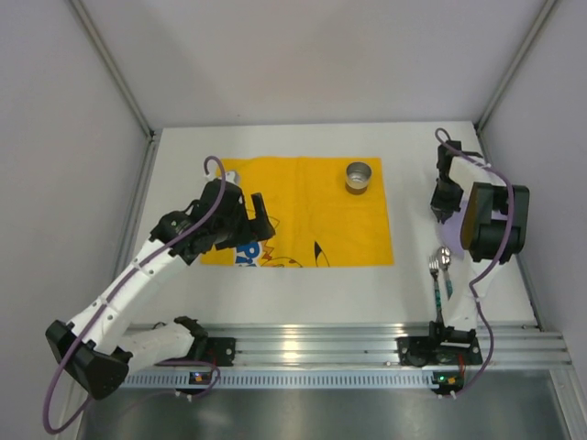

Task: Set the dinner table for one person

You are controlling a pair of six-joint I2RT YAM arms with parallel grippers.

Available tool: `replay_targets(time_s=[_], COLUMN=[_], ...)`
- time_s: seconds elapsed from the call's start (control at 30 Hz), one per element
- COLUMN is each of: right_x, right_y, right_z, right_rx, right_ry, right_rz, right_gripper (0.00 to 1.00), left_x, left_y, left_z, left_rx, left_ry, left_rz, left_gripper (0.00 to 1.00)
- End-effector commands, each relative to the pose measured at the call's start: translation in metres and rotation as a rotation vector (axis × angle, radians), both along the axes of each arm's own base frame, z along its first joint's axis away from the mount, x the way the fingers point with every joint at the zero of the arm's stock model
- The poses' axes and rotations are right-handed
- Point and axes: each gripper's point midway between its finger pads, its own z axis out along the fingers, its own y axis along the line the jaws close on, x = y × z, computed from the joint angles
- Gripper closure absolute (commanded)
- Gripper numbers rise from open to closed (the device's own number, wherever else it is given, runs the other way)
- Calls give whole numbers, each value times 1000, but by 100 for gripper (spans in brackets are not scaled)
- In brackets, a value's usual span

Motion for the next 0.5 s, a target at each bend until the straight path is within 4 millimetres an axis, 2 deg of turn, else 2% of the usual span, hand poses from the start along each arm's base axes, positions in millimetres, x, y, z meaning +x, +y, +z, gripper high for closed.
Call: replay_targets(time_s=[0.0, 0.07, 0.2, 0.27, 0.3, 0.33, 0.37, 0.4, 0.43, 0.47], right_x=[-7, -3, 10, 17, 25, 27, 26, 33, 34, 30], right_y=[11, 19, 27, 42, 42, 55, 60, 64, 83, 91], right_z=[-23, -15, 37, 74, 94, 109, 129, 153, 168, 182], right_rx=[80, 86, 3, -54, -99, -120, -138, -169, -181, -193], right_ry=[21, -4, -115, -187, -232, -261, -296, -351, -385, -404], right_rz=[-4, 23, 81, 133, 140, 176, 192, 199, 244, 263], right_gripper=[100, 100, 100, 100, 100, 100, 100, 100, 100, 100], left_x=[4, 10, 21, 23, 25, 25, 25, 25, 24, 23], left_y=[-1, -6, -16, -18, -19, -19, -19, -20, -19, -18], left_z=[2, 3, 12, 13, 14, 15, 14, 15, 14, 14], left_rx=[7, 2, -9, -8, -8, -9, -11, -13, -12, -15], left_ry=[-4, -12, -32, -36, -39, -42, -43, -47, -44, -46], left_rz=[3, -9, -27, -38, -38, -41, -42, -42, -41, -40], left_gripper=[2, 2, 2, 2, 2, 2, 2, 2, 2, 2])
